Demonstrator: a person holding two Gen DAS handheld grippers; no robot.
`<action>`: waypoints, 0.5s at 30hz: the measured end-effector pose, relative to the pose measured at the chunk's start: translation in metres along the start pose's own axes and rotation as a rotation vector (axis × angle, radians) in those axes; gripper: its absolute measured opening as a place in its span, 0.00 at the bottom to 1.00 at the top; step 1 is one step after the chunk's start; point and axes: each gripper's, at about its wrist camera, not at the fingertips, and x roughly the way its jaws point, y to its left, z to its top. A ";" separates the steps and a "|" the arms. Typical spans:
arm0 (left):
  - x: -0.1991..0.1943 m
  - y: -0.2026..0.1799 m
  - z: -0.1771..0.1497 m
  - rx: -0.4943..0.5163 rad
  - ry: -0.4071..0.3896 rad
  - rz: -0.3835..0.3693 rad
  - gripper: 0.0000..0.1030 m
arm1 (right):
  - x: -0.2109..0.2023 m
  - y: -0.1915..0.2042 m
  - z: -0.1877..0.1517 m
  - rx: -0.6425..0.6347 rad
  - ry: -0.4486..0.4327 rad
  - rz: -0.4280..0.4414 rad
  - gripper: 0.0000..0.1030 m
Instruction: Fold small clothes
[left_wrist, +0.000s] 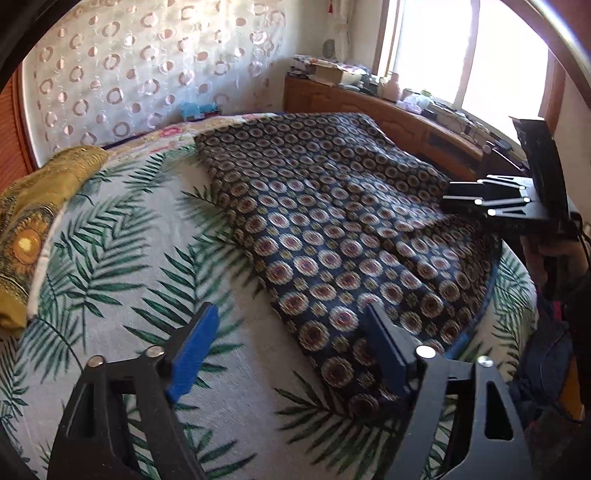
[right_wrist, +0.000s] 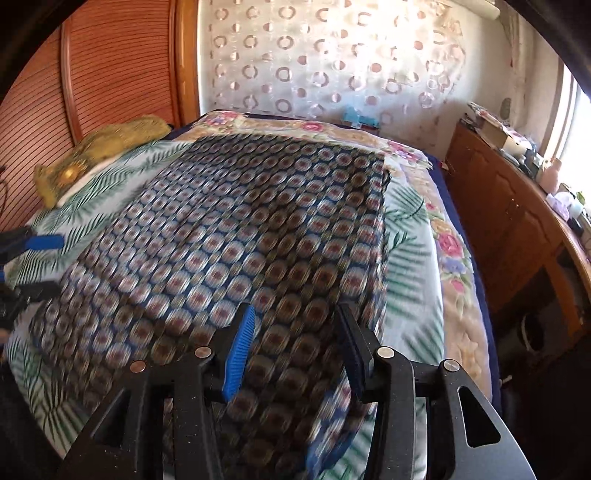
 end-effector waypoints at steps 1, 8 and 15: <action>-0.001 -0.001 -0.002 0.003 0.003 -0.011 0.68 | -0.004 0.000 -0.006 0.001 0.004 0.004 0.54; -0.004 -0.008 -0.013 0.025 0.034 -0.026 0.55 | -0.017 0.006 -0.035 -0.010 0.019 -0.028 0.59; -0.006 -0.010 -0.017 0.038 0.043 -0.042 0.47 | -0.020 0.004 -0.037 0.022 -0.001 -0.027 0.62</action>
